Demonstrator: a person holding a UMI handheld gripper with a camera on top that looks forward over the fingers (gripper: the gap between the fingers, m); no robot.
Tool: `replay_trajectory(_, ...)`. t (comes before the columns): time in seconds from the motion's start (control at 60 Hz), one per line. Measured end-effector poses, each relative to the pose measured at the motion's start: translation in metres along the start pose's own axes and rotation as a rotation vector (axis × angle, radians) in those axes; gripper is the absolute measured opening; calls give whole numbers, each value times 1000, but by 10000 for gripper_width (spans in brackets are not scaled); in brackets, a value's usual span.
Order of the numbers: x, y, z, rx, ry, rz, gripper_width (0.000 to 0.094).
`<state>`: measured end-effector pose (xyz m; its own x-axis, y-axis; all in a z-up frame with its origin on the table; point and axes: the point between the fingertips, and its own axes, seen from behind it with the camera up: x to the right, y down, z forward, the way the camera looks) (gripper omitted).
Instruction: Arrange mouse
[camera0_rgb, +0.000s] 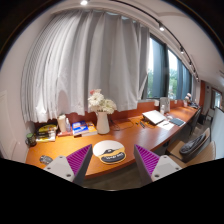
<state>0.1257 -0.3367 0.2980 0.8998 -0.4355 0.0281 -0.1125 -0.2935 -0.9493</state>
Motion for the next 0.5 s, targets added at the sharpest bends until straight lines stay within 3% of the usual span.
replay_trajectory(0.217,-34,72,23,-101,-38,-59,828)
replay_trajectory(0.5,-147,182,51,-290,-195,-112,830)
